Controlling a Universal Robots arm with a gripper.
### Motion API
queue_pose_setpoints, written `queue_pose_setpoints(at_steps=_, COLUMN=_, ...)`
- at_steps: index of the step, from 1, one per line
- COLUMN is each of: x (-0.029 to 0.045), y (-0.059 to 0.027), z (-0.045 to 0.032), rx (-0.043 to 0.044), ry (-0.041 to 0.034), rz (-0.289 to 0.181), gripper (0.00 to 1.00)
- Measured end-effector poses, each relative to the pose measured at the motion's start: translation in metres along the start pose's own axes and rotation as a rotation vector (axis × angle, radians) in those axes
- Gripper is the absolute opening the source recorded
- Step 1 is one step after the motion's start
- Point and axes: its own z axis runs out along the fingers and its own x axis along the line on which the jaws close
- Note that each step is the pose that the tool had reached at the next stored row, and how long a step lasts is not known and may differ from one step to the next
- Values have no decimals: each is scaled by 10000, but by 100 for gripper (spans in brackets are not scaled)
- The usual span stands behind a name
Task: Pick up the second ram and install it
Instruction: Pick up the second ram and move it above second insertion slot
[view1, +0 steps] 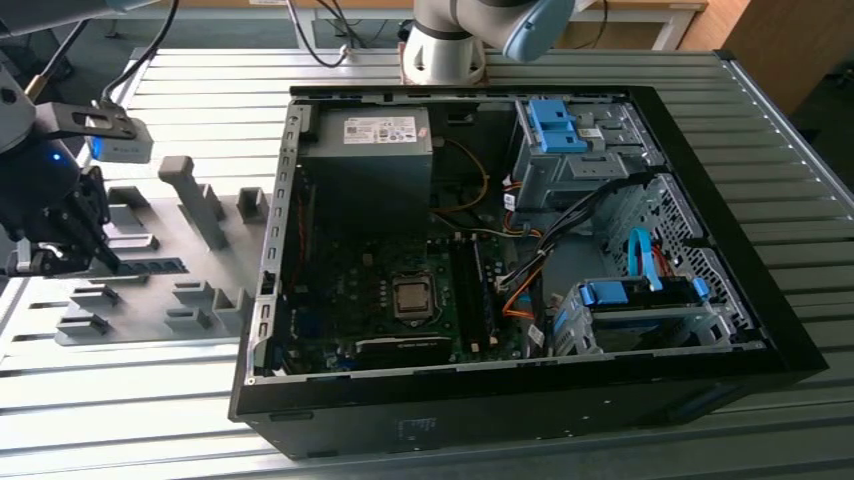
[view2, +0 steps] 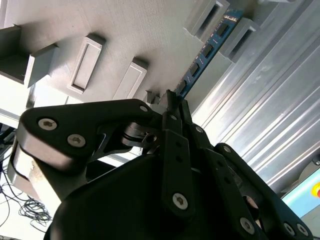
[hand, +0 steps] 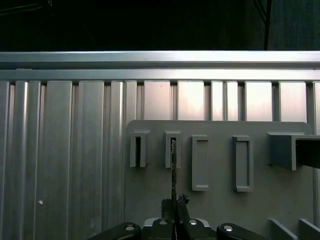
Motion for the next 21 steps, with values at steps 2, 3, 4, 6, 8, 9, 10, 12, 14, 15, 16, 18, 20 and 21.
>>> queue_pose_setpoints(at_steps=2, x=0, y=0, z=-11, rx=0, ry=3, rz=0, gripper=14)
queue_pose_setpoints(at_steps=3, x=0, y=0, z=-17, rx=0, ry=5, rz=0, gripper=14)
queue_pose_setpoints(at_steps=4, x=0, y=0, z=-23, rx=-1, ry=7, rz=0, gripper=14)
queue_pose_setpoints(at_steps=6, x=0, y=1, z=-33, rx=0, ry=9, rz=0, gripper=14)
queue_pose_setpoints(at_steps=8, x=-1, y=1, z=-44, rx=0, ry=11, rz=0, gripper=14)
queue_pose_setpoints(at_steps=9, x=-1, y=1, z=-50, rx=0, ry=13, rz=0, gripper=14)
queue_pose_setpoints(at_steps=10, x=-1, y=1, z=-56, rx=0, ry=14, rz=0, gripper=14)
queue_pose_setpoints(at_steps=12, x=-1, y=2, z=-67, rx=0, ry=17, rz=0, gripper=14)
queue_pose_setpoints(at_steps=14, x=-1, y=2, z=-78, rx=0, ry=18, rz=0, gripper=14)
queue_pose_setpoints(at_steps=15, x=-1, y=2, z=-84, rx=0, ry=19, rz=0, gripper=14)
queue_pose_setpoints(at_steps=16, x=-1, y=2, z=-89, rx=0, ry=20, rz=0, gripper=14)
queue_pose_setpoints(at_steps=18, x=-1, y=3, z=-101, rx=0, ry=22, rz=1, gripper=14)
queue_pose_setpoints(at_steps=20, x=-1, y=3, z=-112, rx=1, ry=23, rz=0, gripper=14)
queue_pose_setpoints(at_steps=21, x=-1, y=3, z=-118, rx=0, ry=24, rz=1, gripper=14)
